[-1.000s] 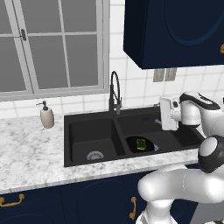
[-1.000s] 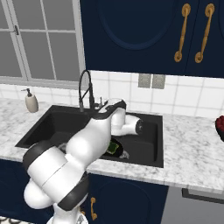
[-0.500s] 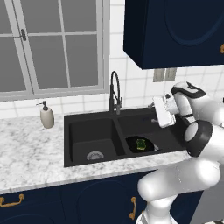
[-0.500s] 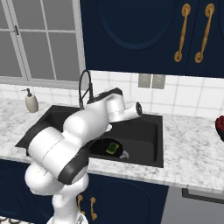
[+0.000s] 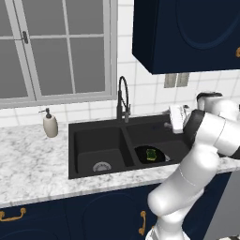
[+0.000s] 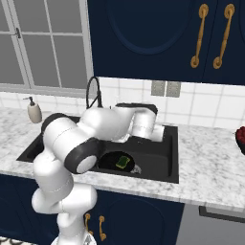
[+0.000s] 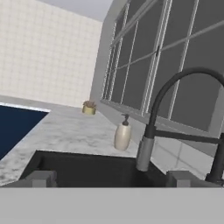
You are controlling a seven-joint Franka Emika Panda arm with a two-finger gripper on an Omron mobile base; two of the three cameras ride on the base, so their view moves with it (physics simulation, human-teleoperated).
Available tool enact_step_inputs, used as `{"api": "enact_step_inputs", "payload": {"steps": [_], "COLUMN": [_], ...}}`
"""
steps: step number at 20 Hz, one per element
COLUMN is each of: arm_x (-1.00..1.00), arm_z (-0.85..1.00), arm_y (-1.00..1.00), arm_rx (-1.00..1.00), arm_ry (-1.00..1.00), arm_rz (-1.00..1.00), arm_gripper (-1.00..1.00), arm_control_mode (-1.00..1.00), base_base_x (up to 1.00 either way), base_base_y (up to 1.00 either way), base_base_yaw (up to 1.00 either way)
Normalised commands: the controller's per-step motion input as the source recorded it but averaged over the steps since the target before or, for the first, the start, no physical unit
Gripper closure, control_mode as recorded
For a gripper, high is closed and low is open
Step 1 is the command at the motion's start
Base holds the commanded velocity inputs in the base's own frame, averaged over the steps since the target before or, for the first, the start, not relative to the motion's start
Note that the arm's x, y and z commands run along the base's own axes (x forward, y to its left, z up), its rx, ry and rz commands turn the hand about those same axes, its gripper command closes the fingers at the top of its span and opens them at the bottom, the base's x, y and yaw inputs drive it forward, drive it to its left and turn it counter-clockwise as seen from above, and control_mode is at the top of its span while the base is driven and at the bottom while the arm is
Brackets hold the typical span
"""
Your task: Pick the pan and sponge and place them into the sink. Then turn on the water.
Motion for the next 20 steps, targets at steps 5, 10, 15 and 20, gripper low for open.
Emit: {"api": "enact_step_inputs", "payload": {"steps": [5, 10, 15, 20], "arm_x": [0.01, 0.15, 0.19, 0.28], "arm_z": [-0.04, -0.01, -0.02, -0.02], "arm_y": [0.2, 0.65, 0.44, 0.02], "arm_rx": [0.14, 0.0, 0.02, 0.07], "arm_ry": [-0.13, -0.05, 0.0, 0.01], "arm_rz": [-0.32, -0.29, -0.27, -0.15], "arm_gripper": [-1.0, -1.0, -1.0, -1.0], "arm_control_mode": [-1.0, -1.0, -1.0, -1.0], "base_base_x": [0.0, 0.0, 0.0, 0.0], "base_base_y": [0.0, 0.0, 0.0, 0.0], "base_base_yaw": [0.0, 0.0, 0.0, 0.0]}}
